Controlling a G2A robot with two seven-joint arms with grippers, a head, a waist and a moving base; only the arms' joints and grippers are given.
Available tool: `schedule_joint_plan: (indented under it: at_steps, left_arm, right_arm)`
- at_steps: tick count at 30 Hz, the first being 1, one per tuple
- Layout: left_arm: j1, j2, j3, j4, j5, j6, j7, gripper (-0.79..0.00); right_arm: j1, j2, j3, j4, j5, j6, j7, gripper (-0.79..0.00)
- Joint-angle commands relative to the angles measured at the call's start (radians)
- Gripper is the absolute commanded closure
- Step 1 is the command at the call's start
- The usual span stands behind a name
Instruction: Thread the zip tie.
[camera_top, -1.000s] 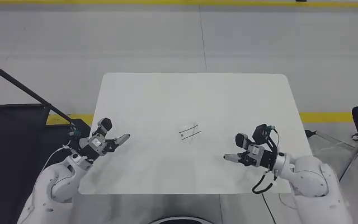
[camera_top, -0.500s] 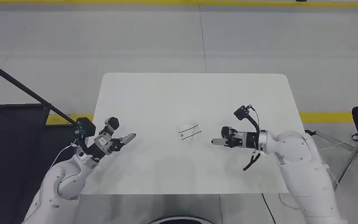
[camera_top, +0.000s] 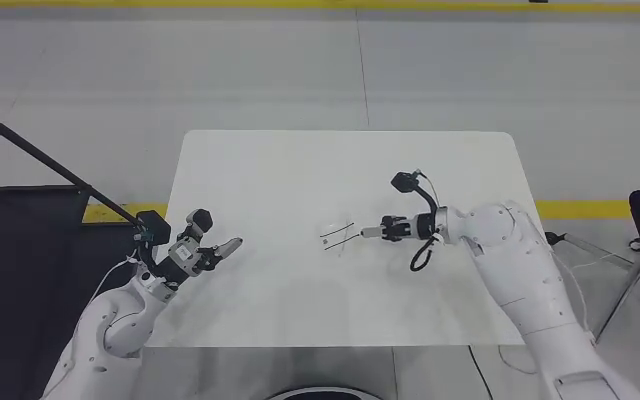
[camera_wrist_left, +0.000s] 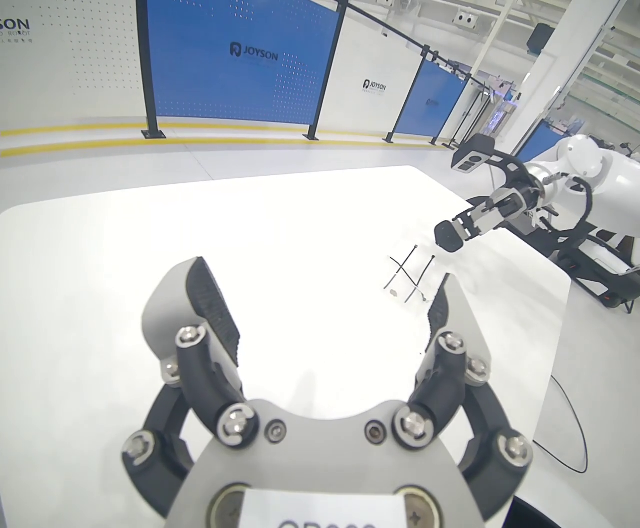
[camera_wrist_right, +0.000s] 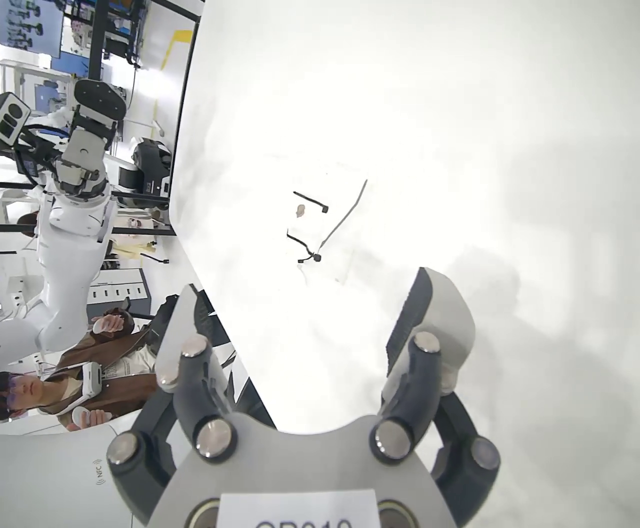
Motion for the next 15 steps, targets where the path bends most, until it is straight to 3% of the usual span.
schedule_joint_plan:
  at_steps: [1,10,15]
  left_arm:
    - [0.0,0.0,0.0,0.0,0.0,0.0,0.0,-0.785]
    - [0.0,0.0,0.0,0.0,0.0,0.0,0.0,-0.785]
    - [0.0,0.0,0.0,0.0,0.0,0.0,0.0,-0.785]
  right_arm:
    - [0.017,-0.005,-0.02,0.022,-0.004,0.012,-0.003,-0.416]
    - [0.087,-0.033,-0.098,0.112,0.01,0.033,-0.005,-0.317]
    - [0.111,-0.044,-0.126,0.145,0.018,0.032,-0.001,-0.302]
